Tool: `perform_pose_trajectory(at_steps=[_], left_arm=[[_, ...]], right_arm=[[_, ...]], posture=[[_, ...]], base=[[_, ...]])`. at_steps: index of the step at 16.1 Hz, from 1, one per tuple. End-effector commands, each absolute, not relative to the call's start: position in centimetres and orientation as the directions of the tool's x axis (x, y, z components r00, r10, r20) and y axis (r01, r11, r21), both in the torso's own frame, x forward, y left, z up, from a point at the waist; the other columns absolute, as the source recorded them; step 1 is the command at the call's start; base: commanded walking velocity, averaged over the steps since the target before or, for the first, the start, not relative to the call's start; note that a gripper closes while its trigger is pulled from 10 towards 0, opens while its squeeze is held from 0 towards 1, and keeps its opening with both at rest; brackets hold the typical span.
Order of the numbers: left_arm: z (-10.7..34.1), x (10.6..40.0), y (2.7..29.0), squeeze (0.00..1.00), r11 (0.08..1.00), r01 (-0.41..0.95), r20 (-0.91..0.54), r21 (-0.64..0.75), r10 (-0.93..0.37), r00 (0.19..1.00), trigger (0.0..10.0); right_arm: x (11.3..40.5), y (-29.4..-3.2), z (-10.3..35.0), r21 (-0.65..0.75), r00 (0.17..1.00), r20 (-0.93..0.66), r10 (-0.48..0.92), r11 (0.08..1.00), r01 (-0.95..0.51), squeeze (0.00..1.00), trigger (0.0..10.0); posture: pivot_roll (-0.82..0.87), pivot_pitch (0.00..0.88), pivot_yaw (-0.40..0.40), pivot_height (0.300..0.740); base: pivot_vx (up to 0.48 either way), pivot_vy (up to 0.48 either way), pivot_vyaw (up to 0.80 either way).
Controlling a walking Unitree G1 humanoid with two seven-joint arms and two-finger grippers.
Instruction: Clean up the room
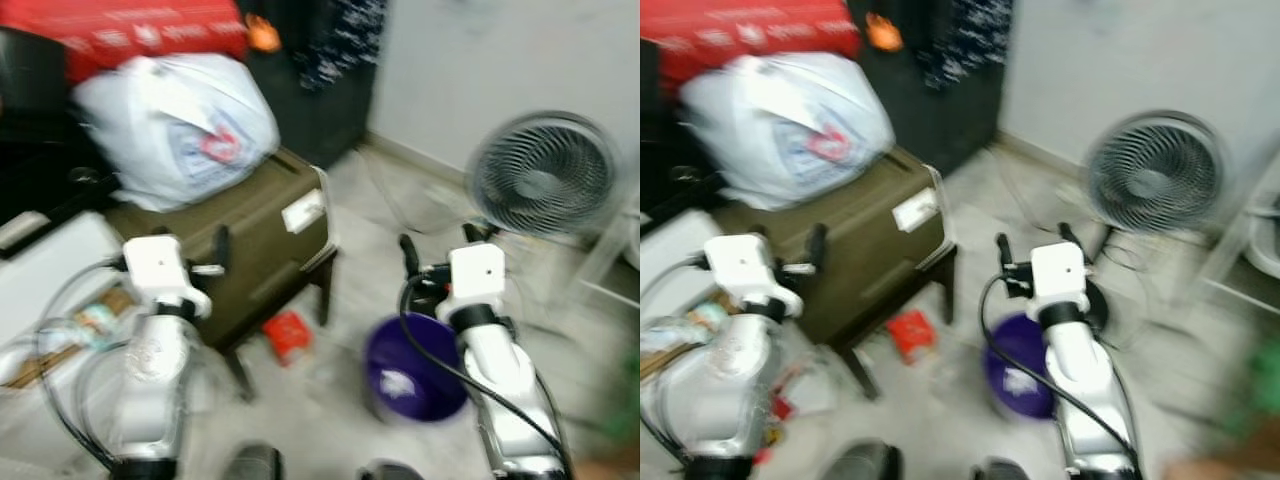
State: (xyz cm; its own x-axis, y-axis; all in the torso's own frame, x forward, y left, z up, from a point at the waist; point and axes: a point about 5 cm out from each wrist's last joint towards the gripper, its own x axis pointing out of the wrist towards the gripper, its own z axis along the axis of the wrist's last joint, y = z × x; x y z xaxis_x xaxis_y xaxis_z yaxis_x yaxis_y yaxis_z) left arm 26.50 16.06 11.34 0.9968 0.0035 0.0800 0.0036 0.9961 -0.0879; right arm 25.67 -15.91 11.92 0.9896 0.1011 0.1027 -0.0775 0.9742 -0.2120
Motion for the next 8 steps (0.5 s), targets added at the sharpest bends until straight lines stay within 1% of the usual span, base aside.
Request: perform_pose_trajectory(at_steps=[1, 4, 5, 6, 8], left_arm=[[11.40, 26.80, 16.37, 0.00, 0.998, -0.018, 0.084, -0.057, 0.022, 0.996, 10.0], [11.24, 27.00, 16.44, 0.00, 0.998, -0.040, 0.084, -0.048, 0.044, 0.996, 10.0], [11.14, 26.99, 16.45, 0.00, 0.998, -0.030, 0.078, -0.052, 0.034, 0.996, 10.0], [11.04, 26.81, 16.29, 0.00, 0.999, 0.009, 0.080, -0.052, -0.005, 0.997, 10.0], [11.08, 26.79, 16.30, 0.00, 0.999, -0.005, 0.089, -0.048, 0.010, 0.996, 10.0]], right_arm=[[25.89, -15.77, 12.00, -0.206, 0.988, 0.109, 0.106, 0.975, -0.082, 0.00, 10.0], [26.24, -15.69, 12.01, -0.211, 0.987, 0.113, 0.111, 0.974, -0.085, 0.00, 10.0], [26.27, -15.67, 12.01, -0.211, 0.987, 0.113, 0.112, 0.974, -0.086, 0.00, 10.0], [26.31, -15.61, 11.96, -0.211, 0.987, 0.113, 0.113, 0.974, -0.087, 0.00, 10.0], [26.41, -15.59, 11.90, -0.209, 0.987, 0.114, 0.113, 0.974, -0.088, 0.00, 10.0]], posture=[[-0.05, 0.023, -0.009, 0.740], [-0.05, 0.006, -0.010, 0.740], [-0.05, 0.006, -0.010, 0.740], [-0.05, 0.006, -0.009, 0.740], [-0.05, 0.006, -0.009, 0.740]], base=[[0.000, 0.000, 0.80], [0.000, 0.000, 0.80], [0.000, 0.000, 0.80], [0.000, 0.000, 0.80], [0.000, 0.000, 0.80]])
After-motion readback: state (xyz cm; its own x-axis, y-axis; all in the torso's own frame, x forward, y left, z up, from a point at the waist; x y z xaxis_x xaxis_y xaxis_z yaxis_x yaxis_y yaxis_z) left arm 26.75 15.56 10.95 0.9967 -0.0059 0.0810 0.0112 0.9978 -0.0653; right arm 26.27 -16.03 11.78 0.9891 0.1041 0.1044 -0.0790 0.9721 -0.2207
